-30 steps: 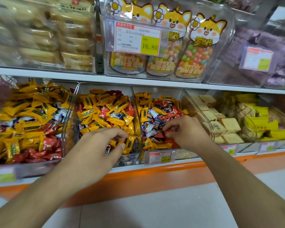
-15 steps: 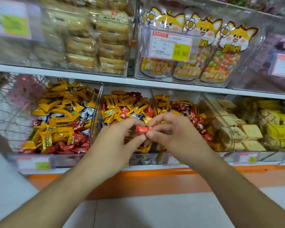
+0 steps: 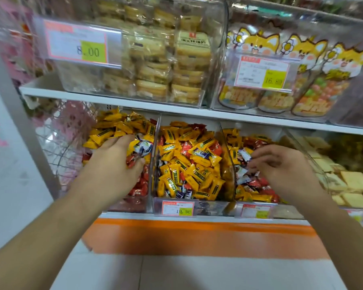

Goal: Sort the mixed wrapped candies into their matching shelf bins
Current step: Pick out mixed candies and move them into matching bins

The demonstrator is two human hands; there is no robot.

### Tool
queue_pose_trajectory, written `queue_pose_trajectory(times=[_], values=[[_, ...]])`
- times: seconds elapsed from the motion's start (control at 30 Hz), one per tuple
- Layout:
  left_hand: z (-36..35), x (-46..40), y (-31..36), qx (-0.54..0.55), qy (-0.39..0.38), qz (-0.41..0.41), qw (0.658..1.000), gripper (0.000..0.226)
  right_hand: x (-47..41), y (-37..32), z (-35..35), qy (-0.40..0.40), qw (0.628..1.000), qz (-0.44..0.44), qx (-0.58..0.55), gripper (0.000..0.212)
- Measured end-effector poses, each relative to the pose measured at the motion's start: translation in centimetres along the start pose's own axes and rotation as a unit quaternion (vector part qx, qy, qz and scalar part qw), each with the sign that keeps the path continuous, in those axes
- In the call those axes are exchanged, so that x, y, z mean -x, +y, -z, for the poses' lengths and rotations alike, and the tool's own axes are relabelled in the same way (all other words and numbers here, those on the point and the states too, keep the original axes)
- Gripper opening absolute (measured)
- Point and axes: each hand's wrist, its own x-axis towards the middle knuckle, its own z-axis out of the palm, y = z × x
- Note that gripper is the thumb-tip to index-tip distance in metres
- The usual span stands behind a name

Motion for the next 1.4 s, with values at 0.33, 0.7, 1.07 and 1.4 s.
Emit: queue_pose_trajectory(times=[0.33,0.7,1.07,1.4], values=[[-2.8,2.3,6.0,0.068,-0.065,-0.165,0.982,0.038,-0.9,3.1,0.6,-0.106,0.972,0.028,0.207,0.029],[-4.6,2.9,6.8,0.088,-0.089,-0.175,0.976,0.033,-1.2,3.7,1.4,-0.012,0.982,0.025,0.185,0.016],[-3.2,3.4,7.5,0.308,-0.155,-0.068,0.936,0.024,4.1,-5.7,-3.2,-0.142,0.973,0.055,-0.171,0.009],[1.2,0.4,0.6,0.064,0.075,0.003,0.995,0.030,2.6,-5.2,-4.3,-0.091,0.984,0.031,-0.152,0.009]])
